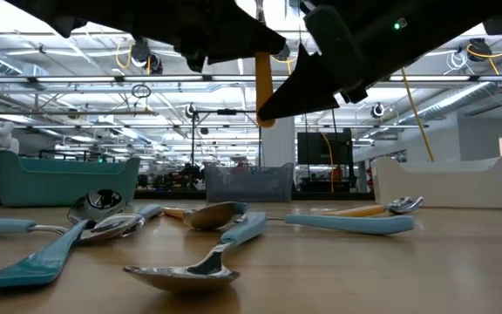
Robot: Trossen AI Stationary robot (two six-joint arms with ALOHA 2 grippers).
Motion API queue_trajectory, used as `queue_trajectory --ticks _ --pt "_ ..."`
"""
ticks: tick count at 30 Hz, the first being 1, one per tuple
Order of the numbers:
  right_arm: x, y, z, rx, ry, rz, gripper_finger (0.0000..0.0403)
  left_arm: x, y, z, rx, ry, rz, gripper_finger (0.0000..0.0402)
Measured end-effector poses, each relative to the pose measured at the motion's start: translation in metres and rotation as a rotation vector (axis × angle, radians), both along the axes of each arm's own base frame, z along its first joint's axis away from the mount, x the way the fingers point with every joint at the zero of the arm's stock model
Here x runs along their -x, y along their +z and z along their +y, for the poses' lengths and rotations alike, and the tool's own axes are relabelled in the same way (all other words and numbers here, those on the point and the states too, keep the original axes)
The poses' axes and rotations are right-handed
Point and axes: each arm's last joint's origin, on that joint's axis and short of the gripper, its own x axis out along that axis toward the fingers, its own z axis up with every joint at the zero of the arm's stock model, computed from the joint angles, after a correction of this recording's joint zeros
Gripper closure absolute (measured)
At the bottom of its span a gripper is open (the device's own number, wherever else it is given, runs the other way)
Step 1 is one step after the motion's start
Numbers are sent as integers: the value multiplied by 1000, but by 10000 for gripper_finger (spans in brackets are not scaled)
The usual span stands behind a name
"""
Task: Sort silverware by color (type)
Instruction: Put the yellow spoon into the green bin
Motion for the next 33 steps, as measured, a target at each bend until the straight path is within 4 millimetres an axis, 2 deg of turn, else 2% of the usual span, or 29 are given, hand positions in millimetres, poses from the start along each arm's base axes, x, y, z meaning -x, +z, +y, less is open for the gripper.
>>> queue_trajectory --ticks 7,12,16,21,25,28,33 --pt "6 3 5 140 -127 -37 211 1 7 0 48 219 -63 370" --pt "11 5 9 248 -208 -58 161 3 23 -8 200 313 -237 370" --pt "11 5 10 261 -201 -51 150 5 34 -9 294 306 -346 370" --pt "10 11 11 284 -238 -93 149 5 35 -7 360 372 -382 370" --pt "11 17 15 372 -293 -108 149 3 25 -5 466 460 -422 370" --pt "10 19 16 425 -268 -80 149 0 19 -4 523 508 -478 370" --pt "10 19 16 446 -260 -63 149 -4 11 -4 575 517 -560 370"
